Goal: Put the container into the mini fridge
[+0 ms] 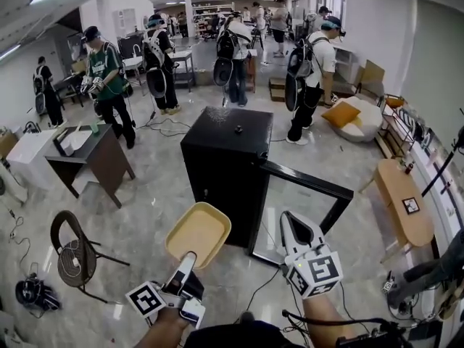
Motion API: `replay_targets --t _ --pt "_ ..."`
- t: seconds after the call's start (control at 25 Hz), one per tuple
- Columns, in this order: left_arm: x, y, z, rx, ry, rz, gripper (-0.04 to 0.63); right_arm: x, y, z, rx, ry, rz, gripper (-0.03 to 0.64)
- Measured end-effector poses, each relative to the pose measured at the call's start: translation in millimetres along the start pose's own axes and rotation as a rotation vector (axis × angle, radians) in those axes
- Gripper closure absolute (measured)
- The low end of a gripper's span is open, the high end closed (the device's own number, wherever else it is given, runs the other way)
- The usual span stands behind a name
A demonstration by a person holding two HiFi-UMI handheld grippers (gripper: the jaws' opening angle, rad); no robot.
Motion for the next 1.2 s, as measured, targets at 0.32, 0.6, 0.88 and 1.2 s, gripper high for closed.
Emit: replay_targets --t 0.32,0.6,0.88,1.2 --pt "-11 -32 -3 0.016 0.006 -0.015 0.364 20 -24 7 -0.014 0.010 -0.041 0.601" --pt "-47 -76 -20 -0.010 0.036 -0.023 0.364 38 -62 19 -0.047 0.030 -0.028 0.601" --pt "-96 -133 -51 -0.080 0.076 -0.032 0.364 55 -119 25 -0.063 0.058 0.011 0.601" --pt "-160 -207 -79 -0.138 0.121 -0.035 0.364 81 -174 39 -0.107 0.047 0.056 0.601"
Point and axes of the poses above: the fingertips, and each gripper's own axes: y backward along the fingers, x to its right, z out of its underside, the point moved 2 cm from there along y, backward along the fingers, and after that the axes turned 3 degrees about -z, right-handed, at the moved point
